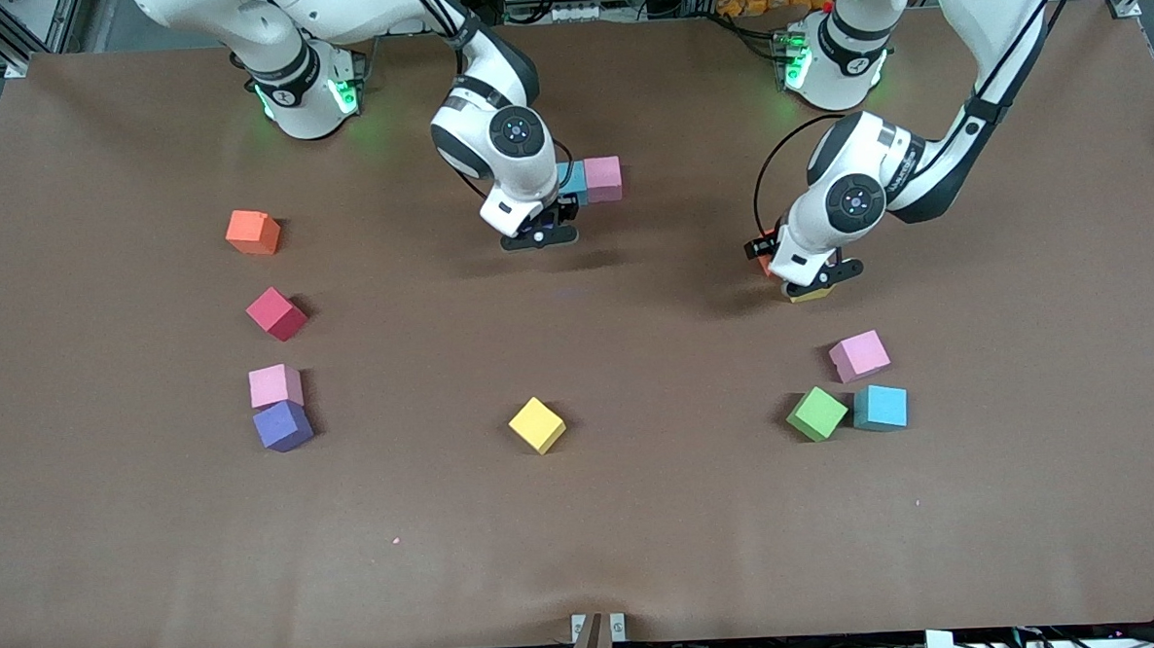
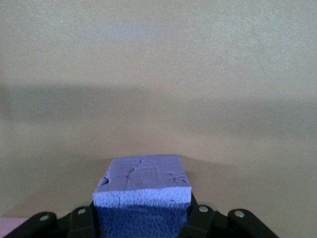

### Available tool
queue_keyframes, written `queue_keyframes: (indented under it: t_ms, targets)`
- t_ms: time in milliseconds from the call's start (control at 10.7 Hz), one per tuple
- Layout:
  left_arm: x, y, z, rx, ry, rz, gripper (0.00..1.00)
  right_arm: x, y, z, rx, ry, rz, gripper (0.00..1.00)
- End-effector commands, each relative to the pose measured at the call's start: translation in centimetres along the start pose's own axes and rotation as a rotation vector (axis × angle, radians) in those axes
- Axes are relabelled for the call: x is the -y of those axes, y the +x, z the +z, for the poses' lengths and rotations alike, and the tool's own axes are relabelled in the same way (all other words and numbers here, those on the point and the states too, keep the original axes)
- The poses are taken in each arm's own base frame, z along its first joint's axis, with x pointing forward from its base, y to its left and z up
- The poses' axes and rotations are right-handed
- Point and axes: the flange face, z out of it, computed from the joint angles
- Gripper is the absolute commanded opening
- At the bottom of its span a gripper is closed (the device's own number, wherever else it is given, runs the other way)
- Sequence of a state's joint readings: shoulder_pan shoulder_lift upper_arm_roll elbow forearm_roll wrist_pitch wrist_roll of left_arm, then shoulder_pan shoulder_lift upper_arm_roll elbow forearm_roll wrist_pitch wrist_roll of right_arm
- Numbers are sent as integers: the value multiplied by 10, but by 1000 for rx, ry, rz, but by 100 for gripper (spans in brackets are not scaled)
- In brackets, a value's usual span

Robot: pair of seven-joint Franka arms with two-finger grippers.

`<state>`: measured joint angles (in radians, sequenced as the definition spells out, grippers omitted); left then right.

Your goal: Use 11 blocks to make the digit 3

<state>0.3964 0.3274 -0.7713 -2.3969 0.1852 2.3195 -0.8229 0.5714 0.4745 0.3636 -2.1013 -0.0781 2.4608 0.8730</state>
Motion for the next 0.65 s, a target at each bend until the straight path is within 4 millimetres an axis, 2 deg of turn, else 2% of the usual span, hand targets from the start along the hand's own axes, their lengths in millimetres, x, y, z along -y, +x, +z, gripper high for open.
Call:
queue_keyframes:
  t_ms: [0,187,280,374,467,560]
  targets:
    - [6,8,2,-9,1,21,87,-3,6,10,20,8,38,31]
    - [7,10,3,-6,1,18,85,-1,2,13,25,2,37,34]
    - [8,12,1,-9,-2,8,76,0,1,16,28,0,36,38]
    - [7,12,1,-9,-3,2,61,-1,1,18,32,-2,37,53]
    - [7,13,-1,-12,-4,1,46,-1,2,19,33,-3,37,100]
    - [5,17,-9,-21,-6,-7,39,-2,2,18,36,-8,34,100]
